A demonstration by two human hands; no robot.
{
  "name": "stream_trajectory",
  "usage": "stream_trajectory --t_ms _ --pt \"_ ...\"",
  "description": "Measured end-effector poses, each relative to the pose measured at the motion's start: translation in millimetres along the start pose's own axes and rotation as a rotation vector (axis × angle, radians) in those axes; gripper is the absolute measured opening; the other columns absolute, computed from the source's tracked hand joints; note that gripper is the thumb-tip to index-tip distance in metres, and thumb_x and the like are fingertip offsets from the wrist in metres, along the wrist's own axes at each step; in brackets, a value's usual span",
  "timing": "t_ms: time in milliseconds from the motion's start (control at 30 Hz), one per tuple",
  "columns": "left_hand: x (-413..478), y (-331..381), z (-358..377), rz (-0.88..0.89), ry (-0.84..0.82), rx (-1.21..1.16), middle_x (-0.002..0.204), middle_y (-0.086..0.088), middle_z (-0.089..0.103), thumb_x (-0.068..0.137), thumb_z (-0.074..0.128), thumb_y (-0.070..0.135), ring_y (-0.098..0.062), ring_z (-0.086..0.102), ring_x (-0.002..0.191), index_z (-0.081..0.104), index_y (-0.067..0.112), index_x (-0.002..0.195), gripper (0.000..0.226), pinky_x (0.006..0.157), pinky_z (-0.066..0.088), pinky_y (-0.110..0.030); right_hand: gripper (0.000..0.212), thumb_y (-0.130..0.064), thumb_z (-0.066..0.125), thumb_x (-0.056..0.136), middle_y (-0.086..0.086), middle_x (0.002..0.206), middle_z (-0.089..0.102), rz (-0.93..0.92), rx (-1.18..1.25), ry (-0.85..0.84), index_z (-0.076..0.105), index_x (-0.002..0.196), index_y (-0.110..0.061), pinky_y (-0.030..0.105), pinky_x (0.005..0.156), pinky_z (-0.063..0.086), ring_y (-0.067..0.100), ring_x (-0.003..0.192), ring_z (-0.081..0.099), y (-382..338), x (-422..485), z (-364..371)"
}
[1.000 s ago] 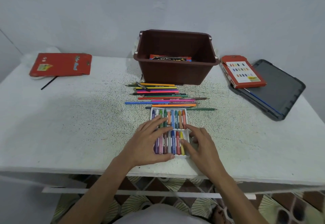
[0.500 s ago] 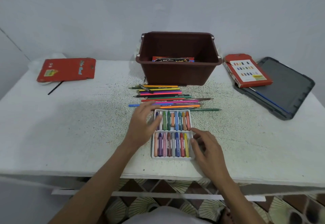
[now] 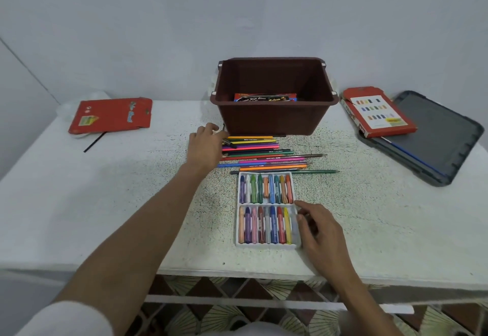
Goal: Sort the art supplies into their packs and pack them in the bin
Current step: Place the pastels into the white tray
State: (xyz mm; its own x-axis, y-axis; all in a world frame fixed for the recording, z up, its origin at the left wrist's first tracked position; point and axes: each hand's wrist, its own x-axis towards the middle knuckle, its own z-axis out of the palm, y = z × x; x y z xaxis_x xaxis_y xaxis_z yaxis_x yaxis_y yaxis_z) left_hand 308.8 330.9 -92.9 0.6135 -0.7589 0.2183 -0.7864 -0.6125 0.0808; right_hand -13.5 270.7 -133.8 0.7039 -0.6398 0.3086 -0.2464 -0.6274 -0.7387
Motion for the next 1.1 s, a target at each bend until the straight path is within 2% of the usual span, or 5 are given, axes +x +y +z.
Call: stream_trajectory --t_ms 233,400,533,667,1100 --pt "5.1 1.4 2.9 0.041 0.112 0.075 0.120 -0.007 0.061 0.096 0.052 0.017 -0.030 0.054 0.109 0.065 0.020 0.118 0.025 0.094 0.040 -0.044 0.031 -0.020 0.048 0.096 -0.009 0.098 0.060 -0.014 -0.005 0.003 0.062 0.124 -0.021 0.028 0.073 0.049 0.007 0.092 0.056 -1.0 0.6 0.0" --pt "-26.4 27.2 -16.0 -0.005 0.132 -0.417 0.102 0.002 0.069 0.093 0.061 0.018 -0.017 0.062 0.096 0.068 0.020 0.106 0.015 0.091 0.047 -0.038 0.031 -0.009 0.053 0.097 -0.009 0.096 0.060 -0.008 -0.020 0.008 0.062 0.124 -0.021 0.021 0.074 0.044 0.005 0.092 0.054 -2.3 0.7 0.8" --pt "-74.1 59.8 -35.5 -0.063 -0.008 -0.901 0.091 0.009 0.062 0.092 0.064 0.011 -0.002 0.060 0.083 0.059 0.019 0.106 0.017 0.073 0.048 -0.012 0.036 -0.004 0.055 0.096 -0.010 0.093 0.058 0.008 -0.022 0.010 0.061 0.126 -0.024 0.020 0.074 0.044 0.007 0.091 0.054 -2.9 0.3 2.9" --pt "-108.5 79.6 -46.3 -0.056 -0.112 -1.127 0.081 -0.003 0.063 0.092 0.063 0.008 -0.015 0.063 0.072 0.044 0.021 0.127 0.042 0.067 0.055 -0.025 0.037 -0.005 0.053 0.096 -0.011 0.094 0.057 0.003 -0.036 0.010 0.059 0.127 -0.024 0.021 0.074 0.043 0.009 0.091 0.053 -2.4 0.0 3.2" --pt "-157.6 137.1 -35.4 0.082 -0.227 -0.919 0.083 0.012 0.061 0.091 0.063 0.018 0.000 0.061 0.078 0.040 0.032 0.135 0.052 0.071 0.053 -0.019 0.034 -0.018 0.045 0.097 -0.010 0.100 0.061 0.064 -0.005 0.018 0.058 0.128 -0.020 0.016 0.077 0.040 0.007 0.094 0.055 -6.1 -1.8 2.2"
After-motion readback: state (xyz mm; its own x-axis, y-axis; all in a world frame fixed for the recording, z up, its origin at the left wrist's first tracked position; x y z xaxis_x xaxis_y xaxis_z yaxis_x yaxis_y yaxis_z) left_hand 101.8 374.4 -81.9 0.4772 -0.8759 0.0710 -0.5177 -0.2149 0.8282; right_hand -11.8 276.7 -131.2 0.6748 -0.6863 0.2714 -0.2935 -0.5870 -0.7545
